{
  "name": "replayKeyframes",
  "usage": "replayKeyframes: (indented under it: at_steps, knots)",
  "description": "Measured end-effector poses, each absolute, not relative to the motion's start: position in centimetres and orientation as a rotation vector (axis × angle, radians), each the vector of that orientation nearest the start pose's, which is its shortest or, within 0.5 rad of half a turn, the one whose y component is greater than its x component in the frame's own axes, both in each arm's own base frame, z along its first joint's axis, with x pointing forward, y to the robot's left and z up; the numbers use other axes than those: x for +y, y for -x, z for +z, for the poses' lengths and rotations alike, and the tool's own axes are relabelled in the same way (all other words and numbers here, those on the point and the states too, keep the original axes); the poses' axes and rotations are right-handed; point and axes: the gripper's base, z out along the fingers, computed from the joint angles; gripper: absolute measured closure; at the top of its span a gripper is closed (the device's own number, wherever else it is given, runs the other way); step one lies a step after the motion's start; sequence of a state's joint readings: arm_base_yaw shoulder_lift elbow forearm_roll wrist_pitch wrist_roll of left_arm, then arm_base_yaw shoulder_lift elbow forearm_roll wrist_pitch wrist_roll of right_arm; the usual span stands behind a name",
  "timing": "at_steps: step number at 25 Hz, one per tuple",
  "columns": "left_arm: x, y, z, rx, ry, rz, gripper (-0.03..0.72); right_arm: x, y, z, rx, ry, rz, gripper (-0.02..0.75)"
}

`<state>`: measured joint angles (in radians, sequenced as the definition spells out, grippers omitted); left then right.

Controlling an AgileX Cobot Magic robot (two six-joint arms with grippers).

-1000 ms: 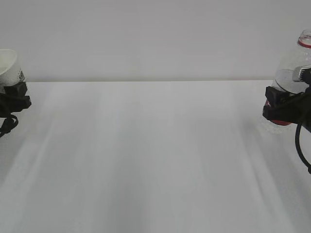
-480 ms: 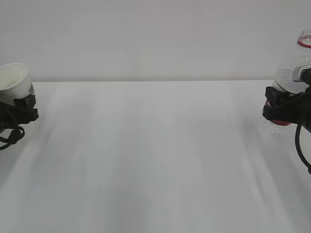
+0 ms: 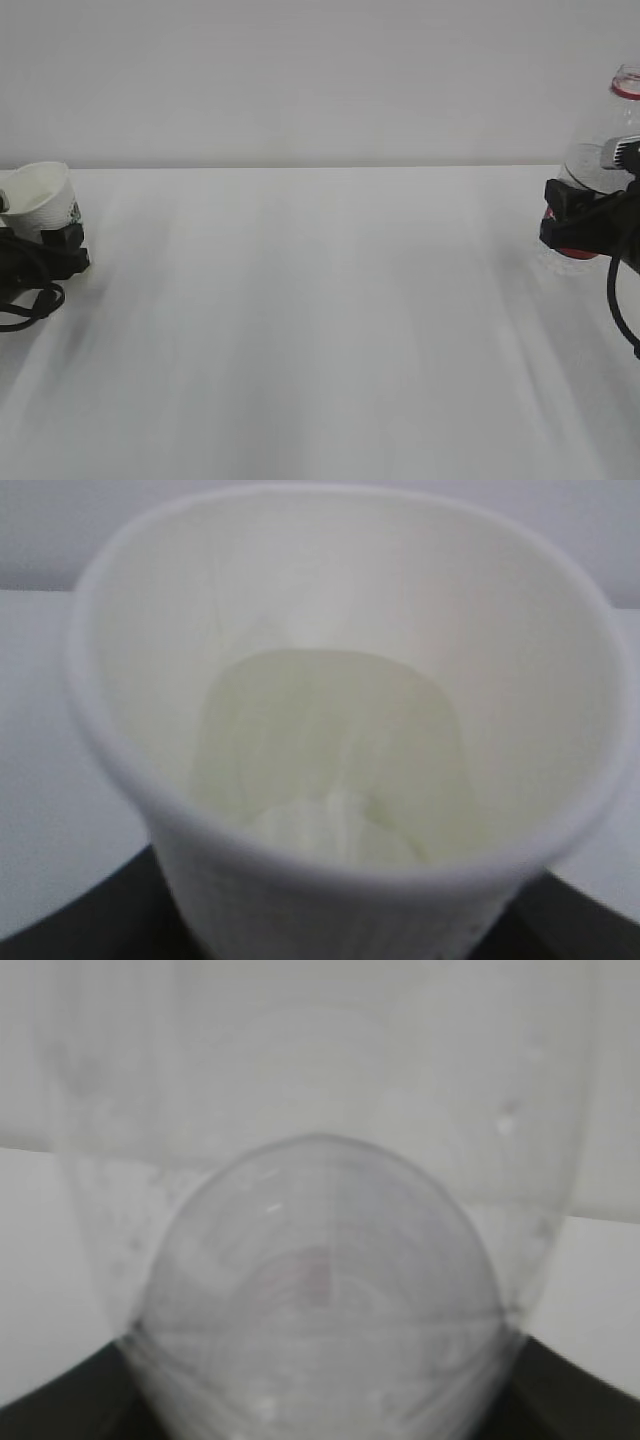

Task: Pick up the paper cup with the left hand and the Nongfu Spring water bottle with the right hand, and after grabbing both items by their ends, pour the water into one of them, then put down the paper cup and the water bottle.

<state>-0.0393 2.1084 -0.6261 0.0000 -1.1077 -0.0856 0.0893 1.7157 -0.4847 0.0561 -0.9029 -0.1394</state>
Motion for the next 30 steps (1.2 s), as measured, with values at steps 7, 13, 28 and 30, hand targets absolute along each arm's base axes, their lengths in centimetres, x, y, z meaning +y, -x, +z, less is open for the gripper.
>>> replayKeyframes:
  at_steps: [7,13,28,30]
  knots:
    - [-1.3,-33.1,6.7,1.826,0.057,-0.099,0.235,2.2,-29.0,15.6,1.806,0.146,-0.05,0.269]
    - [-1.3,-33.2,6.3,1.813,0.063,-0.097,0.232,2.2,-29.0,15.6,1.808,0.146,-0.05,0.269]
    - [-1.2,-32.2,5.2,1.909,0.072,-0.093,0.001,2.2,-29.0,15.6,1.81,0.15,-0.049,0.269]
    - [-1.2,-31.7,5.6,1.91,0.072,-0.093,0.0,2.2,-29.0,15.6,1.81,0.15,-0.049,0.269]
